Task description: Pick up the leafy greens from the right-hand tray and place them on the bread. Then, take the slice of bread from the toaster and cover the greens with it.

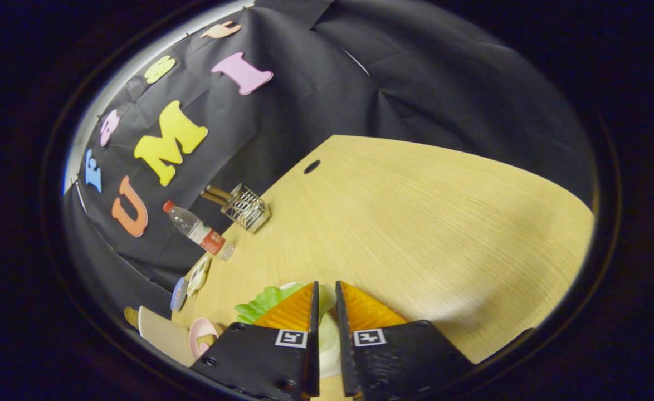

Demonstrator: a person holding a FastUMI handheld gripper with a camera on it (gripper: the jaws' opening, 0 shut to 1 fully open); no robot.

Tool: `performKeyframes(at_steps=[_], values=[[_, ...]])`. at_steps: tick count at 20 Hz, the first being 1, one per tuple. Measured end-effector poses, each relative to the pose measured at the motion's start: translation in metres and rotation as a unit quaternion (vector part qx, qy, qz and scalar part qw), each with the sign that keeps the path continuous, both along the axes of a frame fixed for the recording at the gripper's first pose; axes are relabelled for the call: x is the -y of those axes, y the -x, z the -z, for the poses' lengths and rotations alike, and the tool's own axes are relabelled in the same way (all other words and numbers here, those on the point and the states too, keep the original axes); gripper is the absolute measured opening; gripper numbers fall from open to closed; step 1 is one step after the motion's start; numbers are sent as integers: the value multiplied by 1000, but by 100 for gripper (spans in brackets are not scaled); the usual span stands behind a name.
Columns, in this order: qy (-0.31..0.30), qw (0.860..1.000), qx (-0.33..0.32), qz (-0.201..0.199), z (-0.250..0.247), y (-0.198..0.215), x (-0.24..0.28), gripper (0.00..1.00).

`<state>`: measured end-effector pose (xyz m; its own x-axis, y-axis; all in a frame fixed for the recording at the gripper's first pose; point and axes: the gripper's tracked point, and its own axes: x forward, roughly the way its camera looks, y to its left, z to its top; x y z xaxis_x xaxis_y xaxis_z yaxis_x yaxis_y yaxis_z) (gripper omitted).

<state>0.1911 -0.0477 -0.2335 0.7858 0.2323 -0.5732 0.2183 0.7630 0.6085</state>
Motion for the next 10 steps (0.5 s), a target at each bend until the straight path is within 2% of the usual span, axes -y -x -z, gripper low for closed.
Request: performKeyframes(at_steps=[2,5,10], values=[[8,1000,6,-6,-3,1,1,1],[8,1000,24,-14,-18,4,-1,0],[-28,998,62,-16,-59,14,-17,0]])
